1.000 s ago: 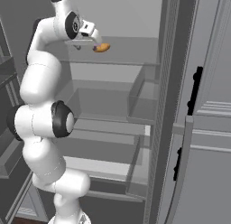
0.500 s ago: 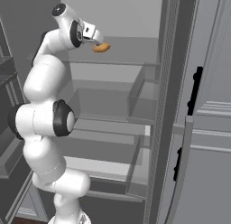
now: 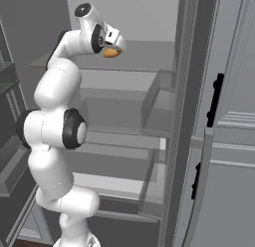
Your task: Place one potato and one steak in each tupperware on the nearby counter, to pack two identical lunches.
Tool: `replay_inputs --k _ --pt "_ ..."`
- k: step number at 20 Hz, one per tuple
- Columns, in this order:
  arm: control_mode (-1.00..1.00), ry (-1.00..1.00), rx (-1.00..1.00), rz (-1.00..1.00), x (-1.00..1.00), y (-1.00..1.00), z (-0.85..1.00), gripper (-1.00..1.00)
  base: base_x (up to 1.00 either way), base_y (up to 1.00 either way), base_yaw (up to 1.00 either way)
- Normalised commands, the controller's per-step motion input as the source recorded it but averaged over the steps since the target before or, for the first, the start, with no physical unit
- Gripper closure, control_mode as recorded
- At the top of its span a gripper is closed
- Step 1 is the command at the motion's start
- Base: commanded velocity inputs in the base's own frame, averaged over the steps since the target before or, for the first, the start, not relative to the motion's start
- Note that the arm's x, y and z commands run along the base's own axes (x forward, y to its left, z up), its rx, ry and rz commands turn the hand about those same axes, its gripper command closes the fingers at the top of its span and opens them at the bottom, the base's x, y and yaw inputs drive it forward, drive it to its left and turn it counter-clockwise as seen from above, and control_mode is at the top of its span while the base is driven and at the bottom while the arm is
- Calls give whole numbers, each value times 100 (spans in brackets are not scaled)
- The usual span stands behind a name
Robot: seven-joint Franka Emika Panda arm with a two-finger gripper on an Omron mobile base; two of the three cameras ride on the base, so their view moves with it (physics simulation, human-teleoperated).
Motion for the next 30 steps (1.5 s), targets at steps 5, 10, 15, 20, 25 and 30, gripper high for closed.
replay_inputs --k 5,10,15,20,25,30 --pt "-100 1 3 -2 41 0 0 -100 0 0 0" --pt "-100 1 2 -5 13 2 0 -100 0 0 0" --pt "-100 1 1 -2 -6 2 -3 -100 0 0 0" --pt "-100 0 0 0 -2 12 -18 -100 0 0 0" --pt "-100 4 0 -6 -3 0 -26 -100 0 0 0" --pt "-100 15 0 -8 13 0 -16 -100 0 0 0"
